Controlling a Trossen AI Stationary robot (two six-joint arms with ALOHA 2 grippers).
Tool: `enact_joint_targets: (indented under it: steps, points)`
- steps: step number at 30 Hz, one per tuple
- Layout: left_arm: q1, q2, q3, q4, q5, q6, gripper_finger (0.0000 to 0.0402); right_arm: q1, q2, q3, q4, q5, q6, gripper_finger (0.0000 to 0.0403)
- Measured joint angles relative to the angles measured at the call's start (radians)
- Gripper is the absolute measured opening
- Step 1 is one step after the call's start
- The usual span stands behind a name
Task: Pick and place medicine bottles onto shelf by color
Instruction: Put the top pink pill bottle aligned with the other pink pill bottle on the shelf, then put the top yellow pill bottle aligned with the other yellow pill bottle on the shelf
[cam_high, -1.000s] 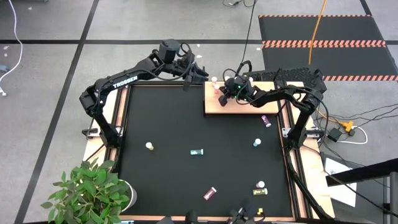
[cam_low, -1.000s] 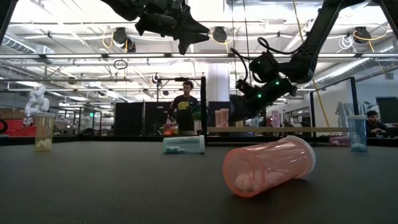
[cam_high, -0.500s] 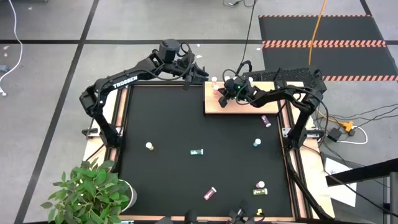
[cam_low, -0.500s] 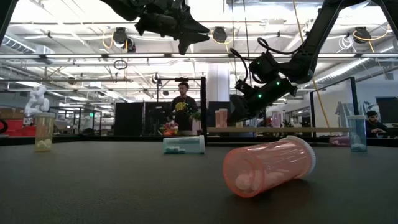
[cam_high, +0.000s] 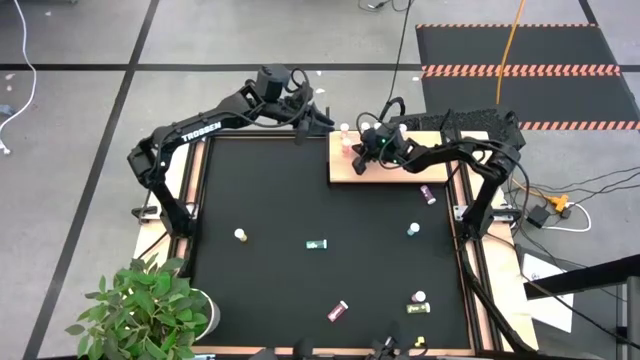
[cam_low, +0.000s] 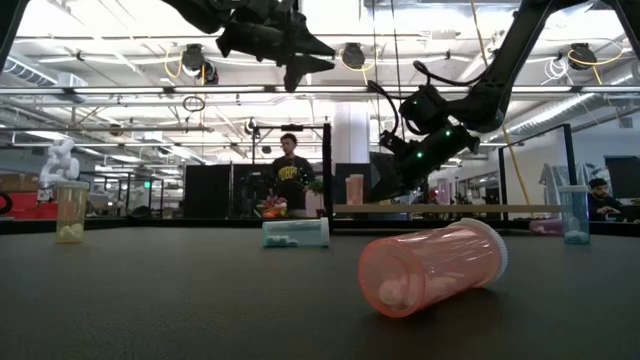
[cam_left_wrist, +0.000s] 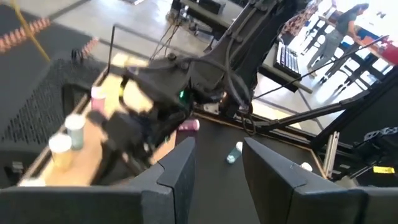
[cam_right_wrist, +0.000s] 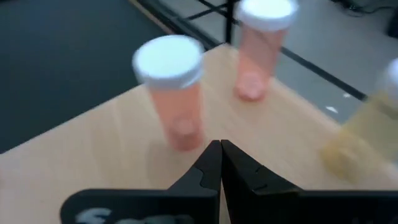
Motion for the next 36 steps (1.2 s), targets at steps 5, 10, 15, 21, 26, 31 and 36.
enact_joint_targets:
  steps: [5, 10, 15, 21, 26, 31, 36]
  points:
    - [-0.005, -0.071, 0.000, -0.150, -0.072, 0.039, 0.0133, 0.005, -0.097, 0.000, -0.036, 0.025, -0.003, 0.0000]
    - [-0.044, -0.166, 0.000, -0.297, -0.289, 0.109, 0.0120, 0.041, -0.267, 0.000, -0.122, 0.071, -0.020, 0.0000]
    - [-0.109, -0.211, 0.001, -0.362, -0.434, 0.056, 0.0097, 0.100, -0.456, 0.000, -0.226, 0.098, -0.066, 0.0000]
    - [-0.198, -0.202, 0.001, -0.636, -0.465, -0.083, 0.0084, 0.175, -0.669, 0.000, -0.297, 0.096, -0.050, 0.0000]
    - [-0.278, -0.190, -0.001, -0.905, -0.653, -0.290, 0.0072, 0.228, -0.835, 0.000, -0.403, 0.031, -0.004, 0.0000]
    - [-0.379, -0.191, 0.000, -1.027, -0.763, -0.451, 0.0062, 0.265, -0.928, 0.000, -0.486, 0.018, 0.169, 0.0000]
    - [-0.488, -0.191, 0.000, -1.022, -0.825, -0.553, 0.0060, 0.336, -0.986, 0.000, -0.625, -0.110, 0.215, 0.0000]
